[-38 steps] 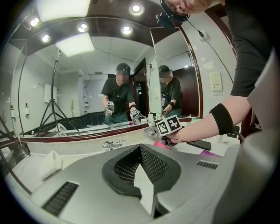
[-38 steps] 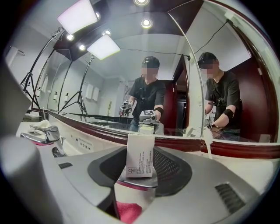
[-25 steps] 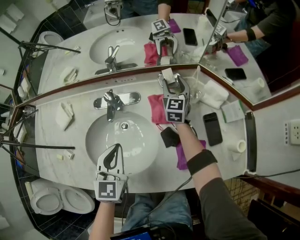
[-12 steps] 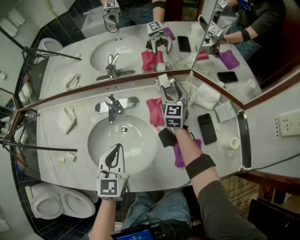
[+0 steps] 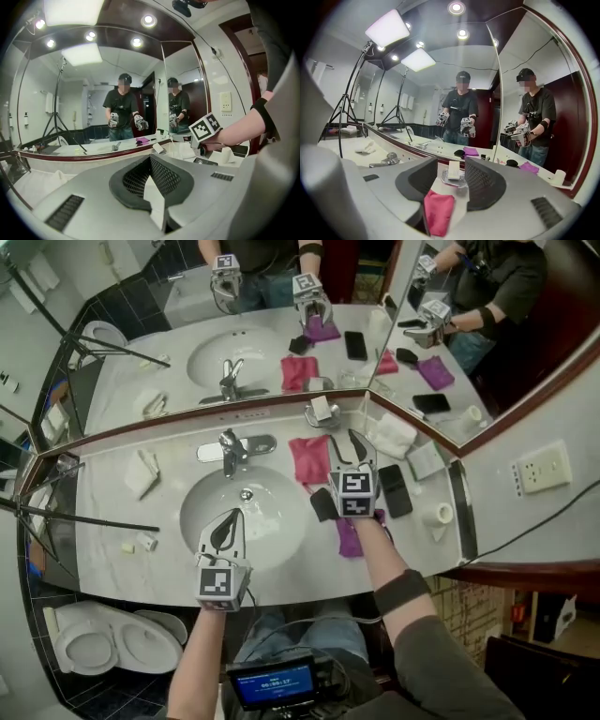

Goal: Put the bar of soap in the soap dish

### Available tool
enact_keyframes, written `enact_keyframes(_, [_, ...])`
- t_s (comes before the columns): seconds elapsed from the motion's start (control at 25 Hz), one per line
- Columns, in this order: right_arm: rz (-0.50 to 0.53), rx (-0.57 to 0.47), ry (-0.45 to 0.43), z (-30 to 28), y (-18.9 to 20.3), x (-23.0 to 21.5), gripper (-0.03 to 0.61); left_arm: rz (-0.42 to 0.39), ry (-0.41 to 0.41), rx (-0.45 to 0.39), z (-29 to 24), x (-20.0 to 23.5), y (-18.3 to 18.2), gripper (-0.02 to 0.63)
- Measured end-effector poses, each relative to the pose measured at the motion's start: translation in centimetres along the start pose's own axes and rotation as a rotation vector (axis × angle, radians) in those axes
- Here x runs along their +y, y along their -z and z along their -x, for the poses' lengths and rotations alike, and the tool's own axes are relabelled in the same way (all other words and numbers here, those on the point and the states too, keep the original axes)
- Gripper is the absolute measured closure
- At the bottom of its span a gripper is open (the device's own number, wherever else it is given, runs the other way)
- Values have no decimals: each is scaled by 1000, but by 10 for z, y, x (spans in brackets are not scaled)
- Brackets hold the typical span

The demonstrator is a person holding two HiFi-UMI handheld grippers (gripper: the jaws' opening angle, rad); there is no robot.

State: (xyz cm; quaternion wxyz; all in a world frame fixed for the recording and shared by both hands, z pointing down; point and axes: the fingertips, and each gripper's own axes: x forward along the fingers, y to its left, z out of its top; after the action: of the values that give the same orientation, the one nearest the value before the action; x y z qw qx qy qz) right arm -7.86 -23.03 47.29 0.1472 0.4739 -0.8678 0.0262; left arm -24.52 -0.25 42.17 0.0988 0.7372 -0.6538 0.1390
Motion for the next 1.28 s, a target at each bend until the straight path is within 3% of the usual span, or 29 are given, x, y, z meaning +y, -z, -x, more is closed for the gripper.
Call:
enact_keyframes(0.44, [-56,101,121,108,19,-40,558,5,43,-62,26,26,-14,614])
enact_keyframes(0.92, [-263,188,225,212,77,-30,561,1,64,-82,44,67,-22,614])
enact_keyframes(1.28, [-364,199,250,249,102,-8,561,-39,121,-73,32,61,-26,614])
